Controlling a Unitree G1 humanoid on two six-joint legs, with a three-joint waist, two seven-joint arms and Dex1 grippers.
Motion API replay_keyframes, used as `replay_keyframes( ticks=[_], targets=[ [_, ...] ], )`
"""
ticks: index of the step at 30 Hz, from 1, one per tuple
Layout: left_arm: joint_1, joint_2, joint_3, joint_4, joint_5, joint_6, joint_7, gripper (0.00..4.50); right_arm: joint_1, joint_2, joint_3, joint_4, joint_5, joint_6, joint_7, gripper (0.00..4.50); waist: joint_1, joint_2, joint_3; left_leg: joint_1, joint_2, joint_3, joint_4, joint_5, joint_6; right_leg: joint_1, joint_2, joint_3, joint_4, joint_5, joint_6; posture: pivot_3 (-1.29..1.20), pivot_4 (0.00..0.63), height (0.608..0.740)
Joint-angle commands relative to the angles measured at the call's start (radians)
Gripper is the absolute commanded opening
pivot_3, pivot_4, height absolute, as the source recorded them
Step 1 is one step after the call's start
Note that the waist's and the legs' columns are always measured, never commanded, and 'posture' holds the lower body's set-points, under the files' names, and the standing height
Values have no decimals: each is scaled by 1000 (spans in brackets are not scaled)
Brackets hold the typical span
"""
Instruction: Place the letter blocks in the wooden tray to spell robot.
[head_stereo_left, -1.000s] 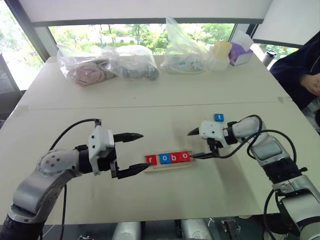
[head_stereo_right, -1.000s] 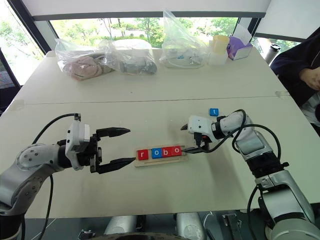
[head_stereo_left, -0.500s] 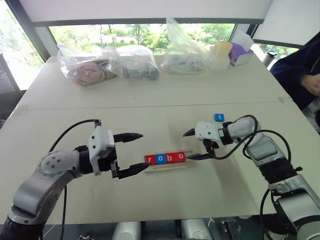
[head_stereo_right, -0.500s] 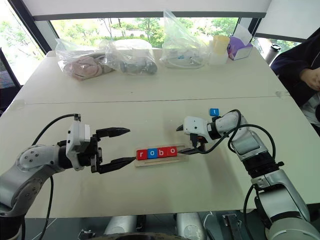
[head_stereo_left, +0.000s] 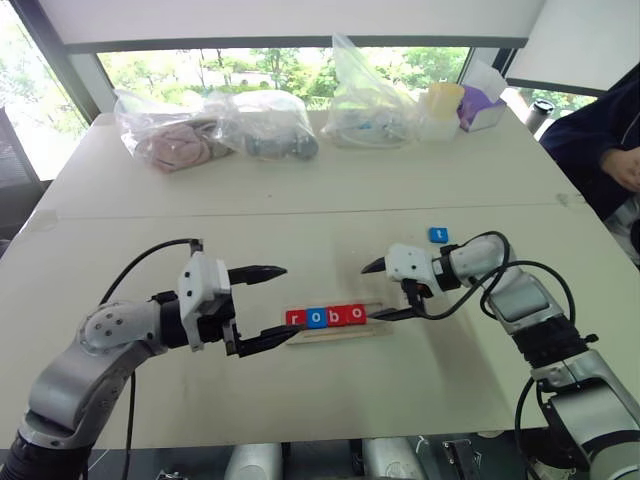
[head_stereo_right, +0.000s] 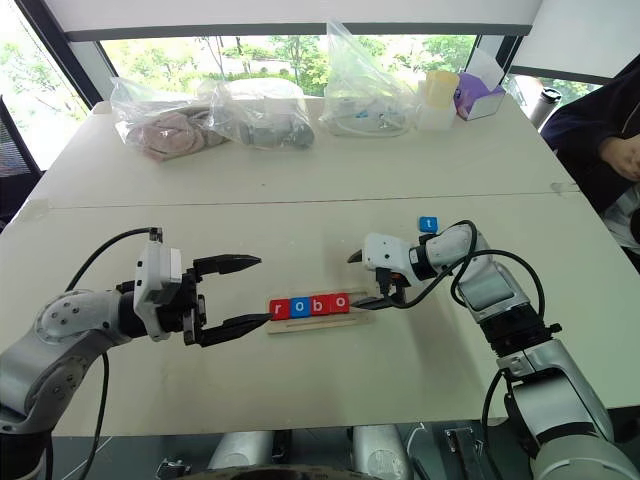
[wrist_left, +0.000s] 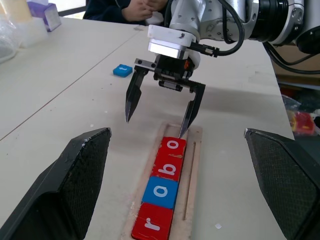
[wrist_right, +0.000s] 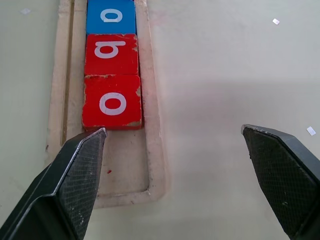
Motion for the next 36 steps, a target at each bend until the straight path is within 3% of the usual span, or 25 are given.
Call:
replay_keyframes(
  ticks=[1, 6, 14, 18, 28, 36],
  targets=[
    [-3, 1, 0, -29, 2, -19, -1, 4500, -42, -47, -71, -42, 21, 21, -16, 4460, 2, 0, 0, 0, 0, 0, 0, 0, 0, 0, 0, 0, 0, 0, 0, 0, 150, 740],
    [6, -3, -2, -32, 6, -25, 1, 4500, -39, -62, -181, -83, 50, 173, -150, 4460, 2, 0, 0, 0, 0, 0, 0, 0, 0, 0, 0, 0, 0, 0, 0, 0, 150, 740],
    [-23, -24, -43, -3, 21, -42, -12, 4500, -76, 73, -345, -64, -45, 556, -682, 4460, 0, 0, 0, -1, 0, 0, 0, 0, 0, -1, 0, 1, 0, 0, 0, 0, 150, 740],
    [-53, -31, -63, 20, 26, -49, -29, 4500, -77, 164, -406, -106, -42, 711, -858, 4460, 0, 0, 0, -2, 0, 0, -1, 0, 0, -2, 0, 1, 0, 0, 0, 0, 150, 740],
    [-69, -20, -61, 33, 22, -53, -66, 4500, -57, 314, -454, -156, -35, 935, -1088, 4460, -3, 0, 0, -11, 0, 1, 0, 0, 0, -11, 1, 1, 1, 1, 1, 0, 150, 740],
    [-58, -22, -54, 22, 25, -51, -49, 4500, -80, 373, -520, -99, 14, 1004, -1149, 4460, -4, 1, -1, -16, 0, 1, 1, 0, 0, -16, 1, 1, 2, 2, 3, 0, 150, 740]
  ],
)
